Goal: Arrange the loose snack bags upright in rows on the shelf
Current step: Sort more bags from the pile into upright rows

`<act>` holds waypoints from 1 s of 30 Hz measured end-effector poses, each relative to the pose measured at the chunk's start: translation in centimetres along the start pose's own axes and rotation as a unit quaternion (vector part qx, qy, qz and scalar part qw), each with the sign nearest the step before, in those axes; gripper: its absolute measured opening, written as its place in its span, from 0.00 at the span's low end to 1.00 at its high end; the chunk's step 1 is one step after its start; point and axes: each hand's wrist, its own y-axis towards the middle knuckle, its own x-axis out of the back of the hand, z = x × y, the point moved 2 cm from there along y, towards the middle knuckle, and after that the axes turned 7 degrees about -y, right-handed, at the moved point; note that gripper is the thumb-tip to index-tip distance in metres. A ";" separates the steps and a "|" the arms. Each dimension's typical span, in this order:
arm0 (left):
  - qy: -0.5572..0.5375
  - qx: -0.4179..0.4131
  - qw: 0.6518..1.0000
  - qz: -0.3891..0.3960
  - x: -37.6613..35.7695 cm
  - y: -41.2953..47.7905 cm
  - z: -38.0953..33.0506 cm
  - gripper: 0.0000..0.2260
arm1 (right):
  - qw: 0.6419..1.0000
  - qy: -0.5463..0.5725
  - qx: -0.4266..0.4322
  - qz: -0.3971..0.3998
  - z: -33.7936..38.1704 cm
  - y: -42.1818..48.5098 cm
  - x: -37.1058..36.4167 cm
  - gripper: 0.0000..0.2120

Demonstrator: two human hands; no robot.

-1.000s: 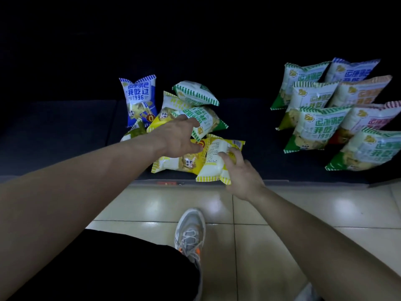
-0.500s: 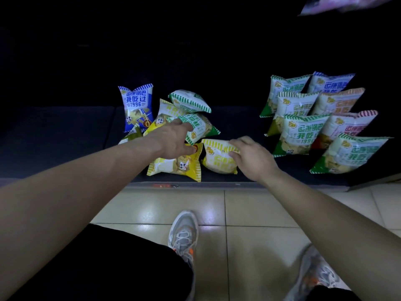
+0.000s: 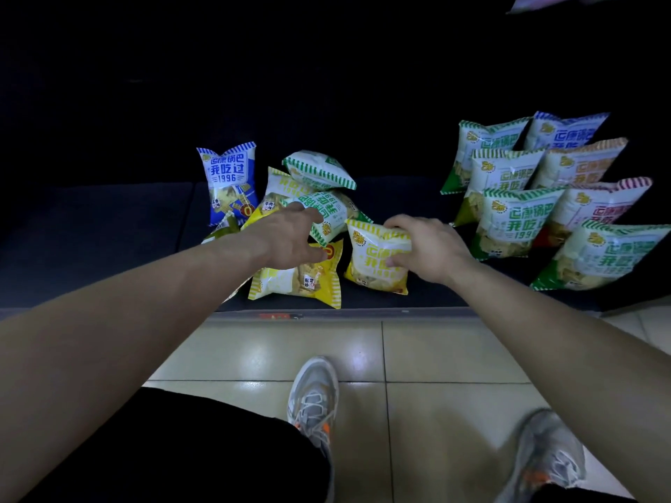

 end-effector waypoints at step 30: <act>-0.100 -0.136 0.980 -0.105 -4.2 2.9 -22.9 0.34 | 0.978 0.097 -0.171 -0.068 -17.2 -19.1 15.0 0.31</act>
